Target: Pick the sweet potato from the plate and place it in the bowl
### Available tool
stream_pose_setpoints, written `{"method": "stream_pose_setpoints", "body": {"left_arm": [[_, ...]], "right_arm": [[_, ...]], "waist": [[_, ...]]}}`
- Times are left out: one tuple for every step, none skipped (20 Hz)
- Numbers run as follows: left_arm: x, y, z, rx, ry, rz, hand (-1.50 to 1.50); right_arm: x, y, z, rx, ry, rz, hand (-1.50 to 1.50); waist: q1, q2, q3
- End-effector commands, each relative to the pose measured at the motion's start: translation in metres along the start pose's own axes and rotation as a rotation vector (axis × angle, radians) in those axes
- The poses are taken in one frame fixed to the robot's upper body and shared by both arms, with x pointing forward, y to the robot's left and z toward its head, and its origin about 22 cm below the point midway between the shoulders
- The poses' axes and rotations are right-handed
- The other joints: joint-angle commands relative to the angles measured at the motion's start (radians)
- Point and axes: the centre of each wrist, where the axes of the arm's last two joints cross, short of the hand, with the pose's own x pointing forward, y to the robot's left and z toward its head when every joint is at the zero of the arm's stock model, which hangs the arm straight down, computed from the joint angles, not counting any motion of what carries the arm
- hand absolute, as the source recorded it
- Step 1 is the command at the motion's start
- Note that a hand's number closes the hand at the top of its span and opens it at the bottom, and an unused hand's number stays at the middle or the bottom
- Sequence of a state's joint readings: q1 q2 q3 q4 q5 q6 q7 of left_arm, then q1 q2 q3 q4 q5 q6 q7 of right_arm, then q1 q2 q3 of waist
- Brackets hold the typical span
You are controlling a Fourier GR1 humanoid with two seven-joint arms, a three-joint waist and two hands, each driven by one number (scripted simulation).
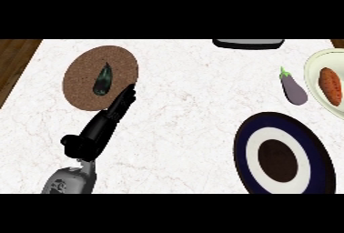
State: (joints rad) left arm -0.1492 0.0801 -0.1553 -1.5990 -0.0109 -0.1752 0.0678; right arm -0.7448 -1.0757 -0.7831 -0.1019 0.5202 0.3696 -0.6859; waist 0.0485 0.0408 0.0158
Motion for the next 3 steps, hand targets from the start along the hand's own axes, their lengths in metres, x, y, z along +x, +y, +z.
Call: {"method": "stream_pose_setpoints", "body": {"left_arm": [[0.0023, 0.0042, -0.0014, -0.006, 0.001, 0.004, 0.00], [-0.0010, 0.0091, 0.0017, 0.007, -0.002, -0.013, 0.00], [0.0023, 0.0048, -0.0019, 0.000, -0.008, -0.009, 0.00]], "right_arm": [[0.0001, -0.0242, 0.0154, 0.036, 0.001, -0.031, -1.50], [-0.0081, -0.0198, 0.0200, 0.032, -0.004, -0.041, -1.50], [-0.0075, -0.0183, 0.0184, 0.029, 0.010, -0.026, -1.50]], "waist": [[-0.006, 0.000, 0.003], [-0.006, 0.000, 0.003], [0.005, 0.004, 0.004]]}}
